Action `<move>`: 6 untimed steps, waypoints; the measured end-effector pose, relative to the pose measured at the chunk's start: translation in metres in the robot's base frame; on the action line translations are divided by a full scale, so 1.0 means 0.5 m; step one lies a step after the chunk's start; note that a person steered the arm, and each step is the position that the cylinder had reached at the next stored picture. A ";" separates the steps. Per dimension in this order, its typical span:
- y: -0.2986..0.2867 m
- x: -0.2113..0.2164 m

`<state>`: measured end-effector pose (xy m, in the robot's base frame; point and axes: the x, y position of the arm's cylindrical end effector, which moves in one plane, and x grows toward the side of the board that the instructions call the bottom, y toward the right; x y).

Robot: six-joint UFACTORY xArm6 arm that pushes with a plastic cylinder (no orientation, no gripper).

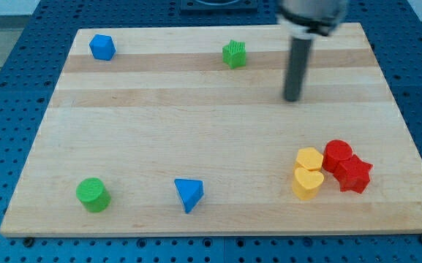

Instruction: Move the red circle towards the green star

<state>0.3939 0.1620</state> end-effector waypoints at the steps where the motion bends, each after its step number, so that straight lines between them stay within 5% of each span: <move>1: 0.142 0.075; 3: 0.167 0.319; 6: -0.077 0.250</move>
<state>0.5191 0.1236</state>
